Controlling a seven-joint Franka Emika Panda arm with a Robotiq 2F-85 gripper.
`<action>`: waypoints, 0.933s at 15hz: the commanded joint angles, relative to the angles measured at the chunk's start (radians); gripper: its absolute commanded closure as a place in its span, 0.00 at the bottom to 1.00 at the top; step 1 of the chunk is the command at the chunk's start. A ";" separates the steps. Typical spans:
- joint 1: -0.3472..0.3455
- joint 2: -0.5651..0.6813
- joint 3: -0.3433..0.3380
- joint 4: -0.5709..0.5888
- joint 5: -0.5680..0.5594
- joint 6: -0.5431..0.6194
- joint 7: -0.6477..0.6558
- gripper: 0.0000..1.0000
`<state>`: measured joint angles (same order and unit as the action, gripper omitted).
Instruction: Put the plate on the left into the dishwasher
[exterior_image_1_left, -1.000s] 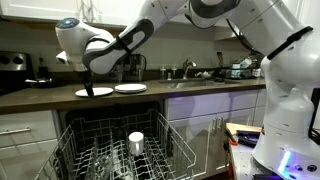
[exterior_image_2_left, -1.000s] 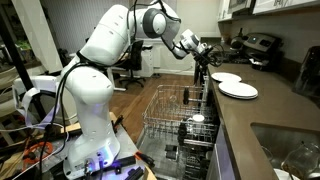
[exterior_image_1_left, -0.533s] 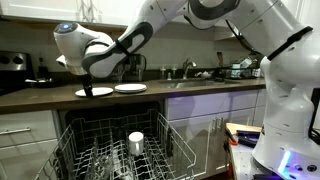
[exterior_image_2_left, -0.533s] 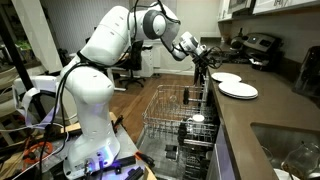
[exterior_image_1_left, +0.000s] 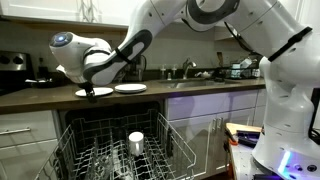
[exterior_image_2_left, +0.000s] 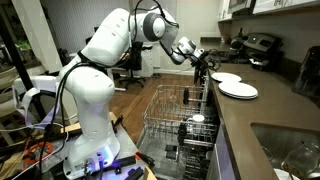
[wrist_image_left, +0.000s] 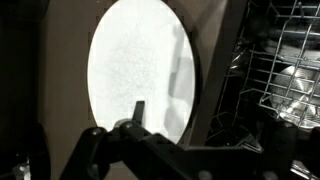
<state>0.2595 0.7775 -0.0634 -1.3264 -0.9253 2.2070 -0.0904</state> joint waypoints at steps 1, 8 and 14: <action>0.008 0.017 -0.002 0.031 -0.035 -0.028 0.030 0.23; 0.006 0.015 -0.002 0.031 -0.040 -0.026 0.031 0.27; 0.006 0.017 -0.003 0.033 -0.042 -0.028 0.031 0.31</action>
<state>0.2603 0.7799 -0.0649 -1.3219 -0.9352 2.2064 -0.0857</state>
